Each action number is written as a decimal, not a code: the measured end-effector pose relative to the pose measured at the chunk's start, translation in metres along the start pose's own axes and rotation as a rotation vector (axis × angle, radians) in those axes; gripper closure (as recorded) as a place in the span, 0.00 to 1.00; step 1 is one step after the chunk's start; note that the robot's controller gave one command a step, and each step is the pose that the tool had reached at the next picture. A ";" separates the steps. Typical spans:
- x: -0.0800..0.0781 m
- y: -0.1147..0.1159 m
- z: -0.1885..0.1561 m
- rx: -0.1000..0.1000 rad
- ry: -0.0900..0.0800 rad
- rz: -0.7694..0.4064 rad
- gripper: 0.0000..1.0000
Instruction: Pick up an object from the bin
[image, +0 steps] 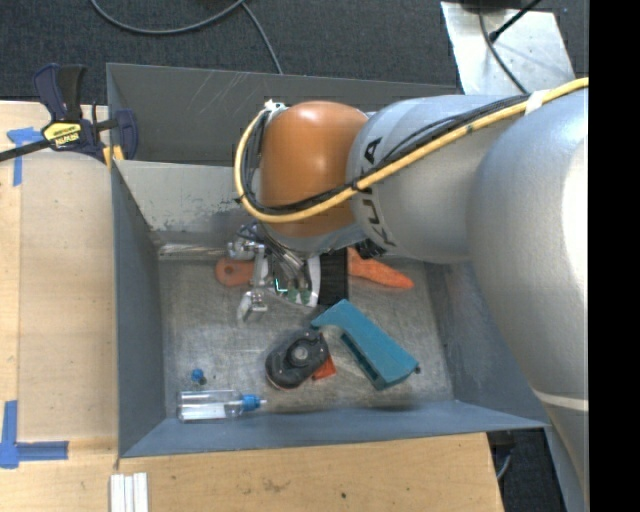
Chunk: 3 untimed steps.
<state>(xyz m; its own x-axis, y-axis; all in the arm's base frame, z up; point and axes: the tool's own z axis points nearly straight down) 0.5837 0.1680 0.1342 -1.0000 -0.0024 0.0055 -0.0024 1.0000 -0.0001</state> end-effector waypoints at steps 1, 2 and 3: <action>-0.002 -0.001 -0.004 -0.001 -0.008 0.002 0.00; -0.027 -0.031 0.046 -0.003 -0.012 0.057 0.00; -0.032 -0.037 0.053 -0.002 -0.017 0.085 0.00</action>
Offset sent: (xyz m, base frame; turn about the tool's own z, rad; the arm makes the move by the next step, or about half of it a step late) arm 0.0308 -0.0410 -0.0642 0.0742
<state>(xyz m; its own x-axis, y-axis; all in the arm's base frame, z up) 0.6154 0.1313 0.0807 -0.9965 0.0830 -0.0111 0.0830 0.9965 0.0021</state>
